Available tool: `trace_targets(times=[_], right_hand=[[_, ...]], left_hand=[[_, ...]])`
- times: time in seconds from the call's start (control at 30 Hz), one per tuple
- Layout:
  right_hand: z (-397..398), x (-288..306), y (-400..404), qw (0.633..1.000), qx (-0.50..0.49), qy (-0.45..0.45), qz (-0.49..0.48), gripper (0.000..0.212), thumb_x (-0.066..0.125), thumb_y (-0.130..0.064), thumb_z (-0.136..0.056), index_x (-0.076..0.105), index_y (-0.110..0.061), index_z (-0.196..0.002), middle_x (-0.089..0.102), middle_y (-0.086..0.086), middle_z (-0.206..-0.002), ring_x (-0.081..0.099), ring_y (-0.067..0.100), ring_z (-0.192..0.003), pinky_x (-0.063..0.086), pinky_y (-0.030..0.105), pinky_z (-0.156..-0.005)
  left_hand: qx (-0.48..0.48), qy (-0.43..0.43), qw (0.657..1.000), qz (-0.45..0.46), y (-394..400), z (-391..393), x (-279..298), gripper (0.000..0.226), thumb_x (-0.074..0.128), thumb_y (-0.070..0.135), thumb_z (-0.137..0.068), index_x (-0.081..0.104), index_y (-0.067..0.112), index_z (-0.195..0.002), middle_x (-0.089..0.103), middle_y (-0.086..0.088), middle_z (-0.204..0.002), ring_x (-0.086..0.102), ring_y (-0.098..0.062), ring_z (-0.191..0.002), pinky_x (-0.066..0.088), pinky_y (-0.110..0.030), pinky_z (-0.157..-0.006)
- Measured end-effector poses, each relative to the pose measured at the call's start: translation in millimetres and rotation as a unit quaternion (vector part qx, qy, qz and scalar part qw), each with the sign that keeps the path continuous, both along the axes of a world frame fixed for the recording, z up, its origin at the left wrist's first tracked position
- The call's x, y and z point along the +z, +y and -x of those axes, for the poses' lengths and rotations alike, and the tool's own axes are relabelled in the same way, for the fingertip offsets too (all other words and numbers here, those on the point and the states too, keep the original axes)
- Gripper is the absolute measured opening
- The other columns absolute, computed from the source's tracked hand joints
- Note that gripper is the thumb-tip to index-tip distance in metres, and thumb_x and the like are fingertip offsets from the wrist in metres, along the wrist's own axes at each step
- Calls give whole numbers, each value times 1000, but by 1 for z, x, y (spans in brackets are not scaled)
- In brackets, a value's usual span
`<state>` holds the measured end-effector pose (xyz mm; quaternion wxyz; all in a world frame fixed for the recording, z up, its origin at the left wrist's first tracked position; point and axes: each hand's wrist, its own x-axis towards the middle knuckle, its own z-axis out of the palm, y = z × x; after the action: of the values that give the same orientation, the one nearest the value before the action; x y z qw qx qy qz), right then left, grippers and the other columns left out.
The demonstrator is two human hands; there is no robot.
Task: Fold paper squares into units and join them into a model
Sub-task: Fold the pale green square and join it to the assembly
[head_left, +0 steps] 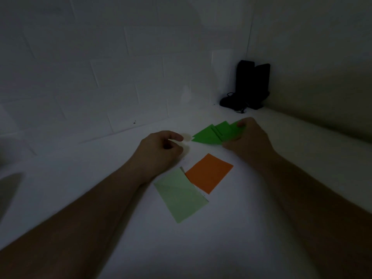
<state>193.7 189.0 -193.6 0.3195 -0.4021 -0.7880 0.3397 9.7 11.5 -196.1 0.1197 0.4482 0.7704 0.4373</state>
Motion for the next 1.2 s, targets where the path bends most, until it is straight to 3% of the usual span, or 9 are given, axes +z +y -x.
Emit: trace_targets(times=[0.23,0.37,0.5,0.6,0.73,0.87,0.97,1.07,1.2], right_hand=[[0,0,-3,999,7,-14,-32,50,84,-17,-79,47,-18,-112,54,-7,-89,52,3,-75,40,10,-51],[-5,3,-1,997,3,-47,-66,41,81,-23,-82,56,-22,-114,55,-7,-94,57,11,-84,39,16,-60],[-3,5,-11,991,52,-79,-100,26,79,-21,-85,60,-26,-103,58,-11,-77,56,1,-69,38,8,-50],[1,7,-18,989,57,-71,-117,23,78,-24,-86,60,-28,-100,59,-9,-73,56,3,-62,43,15,-51],[6,7,-25,991,81,-41,-97,18,77,-22,-85,64,-28,-96,64,-2,-71,62,13,-62,50,26,-54],[12,8,-42,990,128,16,-58,15,81,-29,-82,67,-33,-83,67,-1,-71,64,10,-64,52,30,-60],[14,18,-57,972,226,49,54,5,73,-32,-91,71,-31,-96,75,-8,-84,72,9,-78,58,31,-70],[15,31,-64,939,295,47,169,19,69,-18,-93,67,-27,-110,76,-11,-88,73,7,-74,55,20,-61],[24,42,-59,954,268,35,132,28,78,-8,-84,71,-30,-100,76,-4,-96,76,14,-78,63,33,-64]], left_hand=[[-50,45,996,57,-3,2,4,18,65,33,-96,73,36,-113,72,16,-102,65,2,-94,46,-15,-79],[-110,86,983,117,-10,7,15,22,63,46,-97,77,31,-106,76,14,-102,69,-1,-96,54,-26,-90],[-198,47,959,196,-21,15,26,34,78,58,-76,76,39,-105,74,22,-107,67,6,-101,51,-23,-97],[-227,61,945,228,-24,20,27,47,85,55,-61,74,37,-103,72,20,-105,65,7,-98,51,-15,-89],[-237,82,940,230,-22,21,25,28,90,42,-71,75,34,-93,71,21,-90,65,6,-82,47,-9,-72],[-264,-15,949,172,-23,22,27,17,85,33,-83,75,23,-92,76,-1,-89,70,-18,-84,55,-33,-79],[-238,-125,961,69,-23,19,30,12,75,21,-91,67,13,-95,70,-5,-81,62,-14,-74,52,-28,-68],[-187,-175,966,-18,-19,13,30,11,71,17,-92,67,8,-99,68,-21,-80,62,-21,-72,49,-31,-68],[-136,-226,959,-107,-15,13,29,20,71,19,-91,69,9,-108,74,-23,-95,69,-31,-84,52,-43,-82]])
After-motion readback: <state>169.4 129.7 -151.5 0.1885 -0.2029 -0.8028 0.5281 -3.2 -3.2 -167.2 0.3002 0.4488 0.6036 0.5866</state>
